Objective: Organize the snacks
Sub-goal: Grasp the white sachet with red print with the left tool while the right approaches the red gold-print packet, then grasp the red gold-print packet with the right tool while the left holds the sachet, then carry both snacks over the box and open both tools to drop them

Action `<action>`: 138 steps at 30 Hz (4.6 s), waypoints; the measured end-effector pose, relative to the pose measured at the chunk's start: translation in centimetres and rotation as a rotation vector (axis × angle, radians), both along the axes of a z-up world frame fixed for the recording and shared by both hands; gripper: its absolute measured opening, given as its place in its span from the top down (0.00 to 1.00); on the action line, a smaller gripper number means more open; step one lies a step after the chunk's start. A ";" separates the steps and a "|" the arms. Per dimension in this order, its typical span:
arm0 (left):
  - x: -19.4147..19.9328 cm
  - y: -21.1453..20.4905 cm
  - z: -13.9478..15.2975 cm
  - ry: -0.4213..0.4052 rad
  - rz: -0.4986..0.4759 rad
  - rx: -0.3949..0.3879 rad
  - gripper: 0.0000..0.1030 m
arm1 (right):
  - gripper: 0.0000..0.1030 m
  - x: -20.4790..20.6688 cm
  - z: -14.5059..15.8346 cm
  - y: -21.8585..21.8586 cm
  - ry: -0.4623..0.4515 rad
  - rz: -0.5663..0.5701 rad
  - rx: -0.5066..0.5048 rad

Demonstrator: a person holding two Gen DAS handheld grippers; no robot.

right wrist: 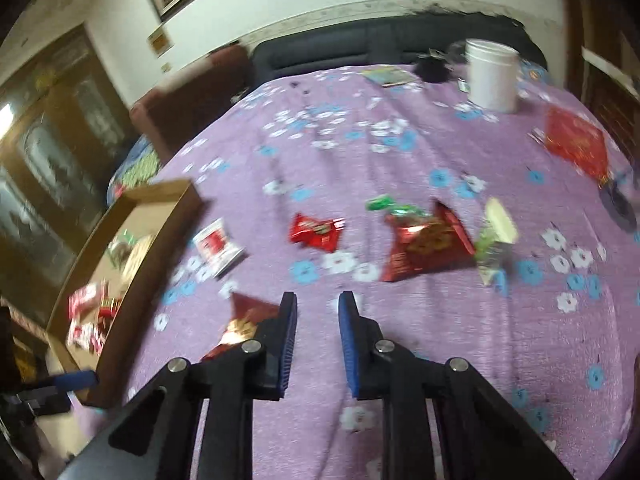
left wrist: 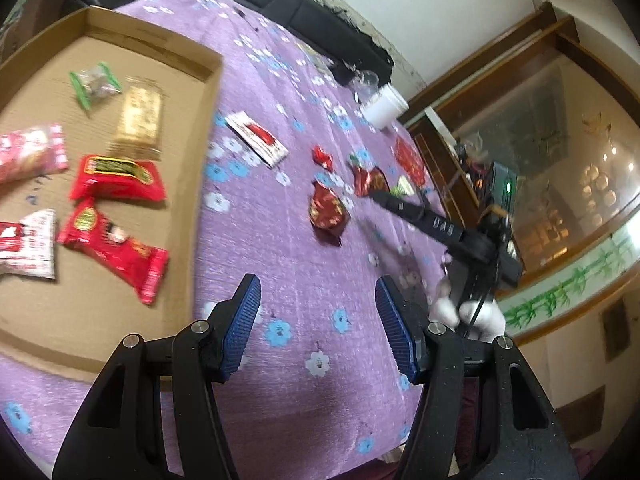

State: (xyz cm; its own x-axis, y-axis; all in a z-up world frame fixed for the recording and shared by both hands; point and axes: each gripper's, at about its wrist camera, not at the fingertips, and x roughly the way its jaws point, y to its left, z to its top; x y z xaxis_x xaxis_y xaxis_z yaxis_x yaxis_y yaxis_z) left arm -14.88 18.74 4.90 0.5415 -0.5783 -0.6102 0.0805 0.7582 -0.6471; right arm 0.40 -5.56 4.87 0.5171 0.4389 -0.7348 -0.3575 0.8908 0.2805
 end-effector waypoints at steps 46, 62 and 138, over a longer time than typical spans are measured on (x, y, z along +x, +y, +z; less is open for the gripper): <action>15.1 -7.8 -3.4 0.003 -0.047 0.659 0.60 | 0.42 1.8 -3.7 -2.1 0.113 -0.018 0.187; 17.3 -8.1 -2.7 0.011 -0.005 0.520 0.49 | 0.32 1.3 -3.6 -1.5 0.093 0.004 0.165; 0.4 8.1 4.3 -0.222 0.150 0.296 0.66 | 0.42 -4.2 1.6 5.2 -0.030 0.138 0.069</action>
